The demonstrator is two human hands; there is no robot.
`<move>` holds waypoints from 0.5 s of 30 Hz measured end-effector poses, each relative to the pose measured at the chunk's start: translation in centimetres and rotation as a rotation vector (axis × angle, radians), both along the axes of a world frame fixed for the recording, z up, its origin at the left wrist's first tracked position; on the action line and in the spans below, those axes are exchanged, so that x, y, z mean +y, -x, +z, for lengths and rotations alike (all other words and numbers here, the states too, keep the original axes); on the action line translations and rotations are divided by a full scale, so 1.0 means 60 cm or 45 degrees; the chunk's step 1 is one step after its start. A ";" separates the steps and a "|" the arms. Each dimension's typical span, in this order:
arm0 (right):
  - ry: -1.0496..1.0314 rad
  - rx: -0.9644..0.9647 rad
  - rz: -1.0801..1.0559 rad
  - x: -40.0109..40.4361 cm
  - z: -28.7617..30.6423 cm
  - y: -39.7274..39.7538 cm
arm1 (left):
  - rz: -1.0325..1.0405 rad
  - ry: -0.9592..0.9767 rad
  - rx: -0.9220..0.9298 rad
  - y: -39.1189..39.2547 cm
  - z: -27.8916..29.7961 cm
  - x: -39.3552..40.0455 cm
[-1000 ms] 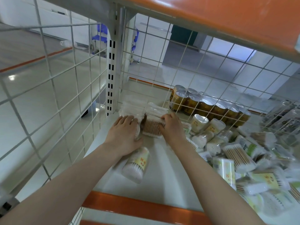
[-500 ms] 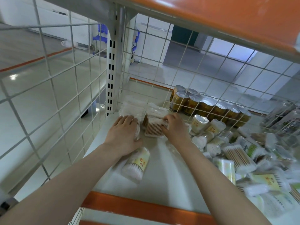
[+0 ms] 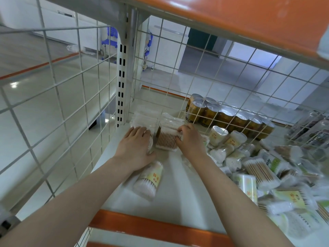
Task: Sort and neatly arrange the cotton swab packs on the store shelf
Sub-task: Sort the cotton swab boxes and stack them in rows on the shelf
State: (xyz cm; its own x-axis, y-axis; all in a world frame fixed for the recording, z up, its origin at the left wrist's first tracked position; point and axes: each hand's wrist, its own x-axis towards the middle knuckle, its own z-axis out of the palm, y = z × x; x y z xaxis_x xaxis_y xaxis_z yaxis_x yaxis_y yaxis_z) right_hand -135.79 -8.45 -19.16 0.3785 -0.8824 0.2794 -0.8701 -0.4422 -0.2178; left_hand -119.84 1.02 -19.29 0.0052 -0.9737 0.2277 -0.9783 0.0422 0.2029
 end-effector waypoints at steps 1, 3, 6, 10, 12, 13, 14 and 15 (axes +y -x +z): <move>-0.003 0.003 -0.003 0.000 0.000 -0.001 | -0.001 -0.002 0.003 0.001 0.001 0.000; -0.006 0.017 -0.006 -0.001 0.001 -0.002 | -0.002 -0.004 0.013 0.002 0.005 0.001; 0.002 0.024 -0.008 -0.001 0.002 -0.003 | -0.011 0.011 0.031 0.005 0.005 0.005; 0.008 0.009 -0.022 0.002 0.005 0.005 | -0.065 0.060 0.041 0.011 0.002 0.010; 0.012 -0.010 -0.032 0.005 0.008 0.015 | -0.079 0.071 0.032 0.014 0.003 0.012; 0.012 -0.014 -0.042 0.006 0.010 0.022 | -0.076 0.078 0.028 0.016 0.003 0.013; 0.011 -0.010 -0.061 0.007 0.012 0.030 | -0.072 0.078 0.029 0.019 0.004 0.014; 0.008 0.002 -0.087 0.008 0.014 0.038 | -0.080 0.082 0.033 0.023 0.003 0.013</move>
